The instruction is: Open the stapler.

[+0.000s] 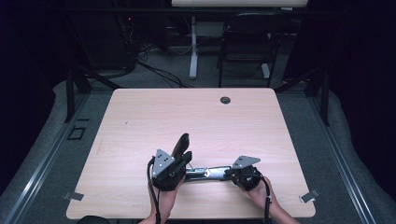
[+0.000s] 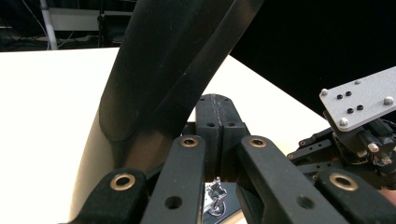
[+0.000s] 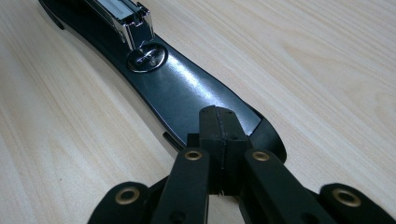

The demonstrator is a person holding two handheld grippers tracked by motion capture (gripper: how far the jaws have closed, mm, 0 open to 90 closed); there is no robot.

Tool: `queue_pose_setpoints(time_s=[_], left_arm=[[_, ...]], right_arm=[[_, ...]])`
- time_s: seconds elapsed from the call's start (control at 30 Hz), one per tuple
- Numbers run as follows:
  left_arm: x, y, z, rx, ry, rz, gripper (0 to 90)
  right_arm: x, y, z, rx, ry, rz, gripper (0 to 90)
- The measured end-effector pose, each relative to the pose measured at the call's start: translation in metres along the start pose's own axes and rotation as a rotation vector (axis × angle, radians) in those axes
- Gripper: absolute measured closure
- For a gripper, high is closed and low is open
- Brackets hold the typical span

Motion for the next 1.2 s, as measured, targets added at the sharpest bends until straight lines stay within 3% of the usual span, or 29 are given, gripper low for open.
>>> queue_pose_setpoints(time_s=[1.07, 1.13, 1.2], left_arm=[[-0.013, -0.021, 0.003, 0.016, -0.009, 0.026, 90.0], [-0.015, -0.024, 0.003, 0.02, -0.012, 0.034, 90.0], [-0.022, -0.029, 0.003, 0.027, -0.027, 0.066, 90.0]], right_arm=[[0.0, 0.0, 0.0, -0.003, 0.002, 0.003, 90.0], [0.0, 0.0, 0.0, -0.004, 0.002, 0.003, 90.0], [0.0, 0.0, 0.0, -0.003, 0.005, 0.002, 90.0]])
Point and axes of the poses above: each handheld gripper's, and its own axes: y roughly forward along the jaws, z roughly out of its top, x roughly to its right, the point moved 9 cm from there along y, roughly forward along the jaws, and after that the axes turned 14 degrees about -z, right-handed, at the moved point
